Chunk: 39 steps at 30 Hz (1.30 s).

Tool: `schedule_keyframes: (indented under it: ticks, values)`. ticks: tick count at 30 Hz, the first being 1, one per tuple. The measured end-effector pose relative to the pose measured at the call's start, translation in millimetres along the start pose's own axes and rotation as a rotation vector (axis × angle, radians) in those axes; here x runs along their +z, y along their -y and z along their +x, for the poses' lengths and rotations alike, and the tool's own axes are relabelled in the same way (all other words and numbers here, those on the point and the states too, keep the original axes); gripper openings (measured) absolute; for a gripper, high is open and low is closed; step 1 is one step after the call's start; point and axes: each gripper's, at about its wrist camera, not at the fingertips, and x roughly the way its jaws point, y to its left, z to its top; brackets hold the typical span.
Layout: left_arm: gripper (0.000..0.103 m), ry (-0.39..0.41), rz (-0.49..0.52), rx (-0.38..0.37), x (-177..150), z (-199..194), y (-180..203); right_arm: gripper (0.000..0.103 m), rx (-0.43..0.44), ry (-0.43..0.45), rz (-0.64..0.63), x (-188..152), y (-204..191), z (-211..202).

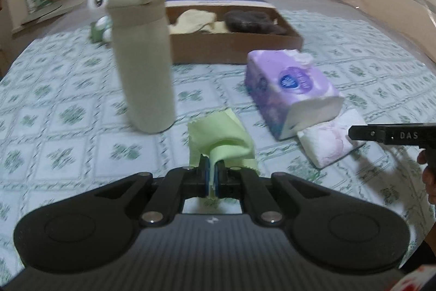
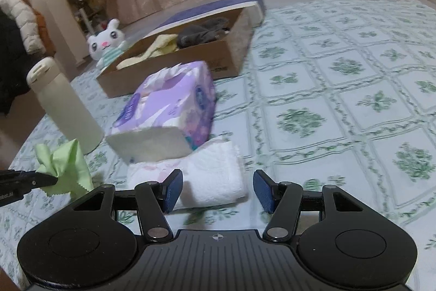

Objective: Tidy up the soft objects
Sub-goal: 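Grasp the light green cloth with the left gripper while the right approaches the white towel, then grasp the white-pink towel with the right gripper while the left lifts the green cloth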

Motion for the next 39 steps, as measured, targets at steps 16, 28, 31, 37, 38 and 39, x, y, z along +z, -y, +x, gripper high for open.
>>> schedule_keyframes:
  ticks: [16,28,31,37,38,39]
  values:
    - [0.005,-0.078,-0.081,0.08,-22,-39,0,0.058,0.247,-0.056,-0.221,-42,-92,-31]
    - [0.046,-0.083,-0.085,0.041,-29,-20,-12,0.069,0.126,-0.046,-0.487,-21,-97,10]
    - [0.05,-0.079,-0.101,0.041,-33,-18,-14,0.07,0.158,-0.099,-0.543,-20,-95,34]
    - [0.054,-0.071,-0.118,0.032,-37,-15,-22,0.07,0.174,-0.159,-0.598,-22,-95,61]
    - [0.057,-0.068,-0.116,0.035,-37,-14,-23,0.068,0.176,-0.164,-0.594,-23,-95,63]
    - [0.058,-0.065,-0.114,0.036,-37,-11,-23,0.062,0.175,-0.163,-0.586,-24,-95,63]
